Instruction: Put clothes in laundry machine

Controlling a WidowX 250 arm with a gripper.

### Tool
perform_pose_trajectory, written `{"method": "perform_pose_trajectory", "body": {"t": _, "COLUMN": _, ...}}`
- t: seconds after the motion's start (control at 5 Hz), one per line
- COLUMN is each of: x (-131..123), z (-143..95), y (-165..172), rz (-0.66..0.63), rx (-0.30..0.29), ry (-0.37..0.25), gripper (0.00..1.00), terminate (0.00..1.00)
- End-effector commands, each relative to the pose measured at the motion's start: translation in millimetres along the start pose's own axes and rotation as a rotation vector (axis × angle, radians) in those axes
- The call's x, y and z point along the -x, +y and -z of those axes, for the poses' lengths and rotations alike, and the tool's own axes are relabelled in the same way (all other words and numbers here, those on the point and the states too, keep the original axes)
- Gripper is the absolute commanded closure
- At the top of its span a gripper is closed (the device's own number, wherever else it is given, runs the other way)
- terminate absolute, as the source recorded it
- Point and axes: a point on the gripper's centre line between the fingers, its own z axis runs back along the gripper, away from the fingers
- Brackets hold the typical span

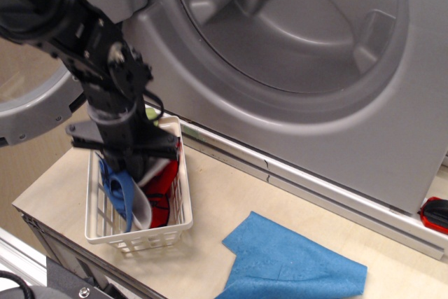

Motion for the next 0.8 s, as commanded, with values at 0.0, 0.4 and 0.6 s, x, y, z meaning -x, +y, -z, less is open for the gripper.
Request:
{"method": "perform_pose_trajectory", "body": {"t": 0.0, "x": -26, "z": -59, "y": -7, "rz": 0.036, "rx": 0.058, "ry": -0.145, "gripper": 1.0, "terminate": 0.0}}
{"method": "perform_pose_trajectory", "body": {"t": 0.4, "x": -59, "z": -92, "y": -51, "rz": 0.087, "rx": 0.145, "ry": -0.25, "gripper": 1.0, "terminate": 0.0}}
{"method": "perform_pose_trajectory", "body": {"t": 0.6, "x": -83, "z": -105, "y": -76, "rz": 0.087, "rx": 0.191, "ry": -0.296, "gripper": 1.0, "terminate": 0.0}}
